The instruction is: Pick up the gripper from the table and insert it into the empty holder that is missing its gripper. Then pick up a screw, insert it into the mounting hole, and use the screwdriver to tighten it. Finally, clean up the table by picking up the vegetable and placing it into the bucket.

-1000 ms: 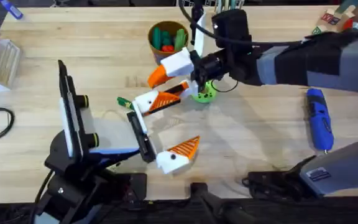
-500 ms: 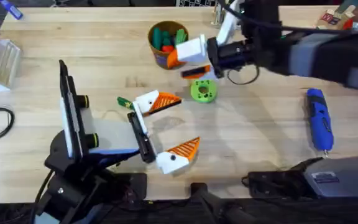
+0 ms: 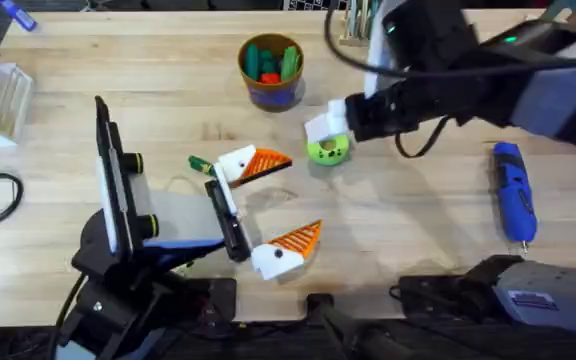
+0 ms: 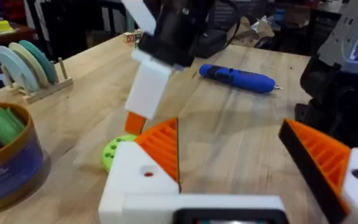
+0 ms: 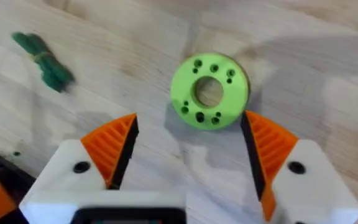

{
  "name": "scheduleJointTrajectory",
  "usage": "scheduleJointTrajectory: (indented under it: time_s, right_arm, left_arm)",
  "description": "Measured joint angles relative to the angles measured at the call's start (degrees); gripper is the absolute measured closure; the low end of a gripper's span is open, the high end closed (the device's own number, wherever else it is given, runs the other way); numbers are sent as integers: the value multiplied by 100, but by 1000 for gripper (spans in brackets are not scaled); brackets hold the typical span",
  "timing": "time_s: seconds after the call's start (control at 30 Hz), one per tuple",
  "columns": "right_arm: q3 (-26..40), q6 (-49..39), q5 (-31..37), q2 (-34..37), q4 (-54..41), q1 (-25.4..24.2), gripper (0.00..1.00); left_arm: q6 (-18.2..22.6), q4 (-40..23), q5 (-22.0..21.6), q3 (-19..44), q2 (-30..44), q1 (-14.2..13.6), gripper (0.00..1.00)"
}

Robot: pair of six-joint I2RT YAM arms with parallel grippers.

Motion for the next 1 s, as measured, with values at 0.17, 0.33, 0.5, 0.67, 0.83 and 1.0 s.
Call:
scheduleJointTrajectory:
  time_s: [0.17, 0.33, 0.5, 0.67, 0.83, 1.0]
  right_arm:
    - [0, -208, 271, 313, -131, 145, 229]
    - [0, -300, 529, 616, -132, 439, 364]
    - [0, -354, 922, 875, -117, 724, 485]
    - [0, -359, 1227, 932, -86, 799, 520]
    - [0, -374, 1374, 936, 67, 800, 569]
    - [0, -392, 1404, 1034, 70, 800, 724]
  left_arm:
    - [0, 0, 4, 0, 1, 0, 16]
    - [0, 0, 9, 0, 1, 0, 16]
    - [0, 0, 9, 0, 1, 0, 16]
    - [1, 0, 9, 0, 1, 0, 17]
    - [0, 0, 9, 0, 1, 0, 17]
    - [0, 0, 9, 0, 0, 0, 18]
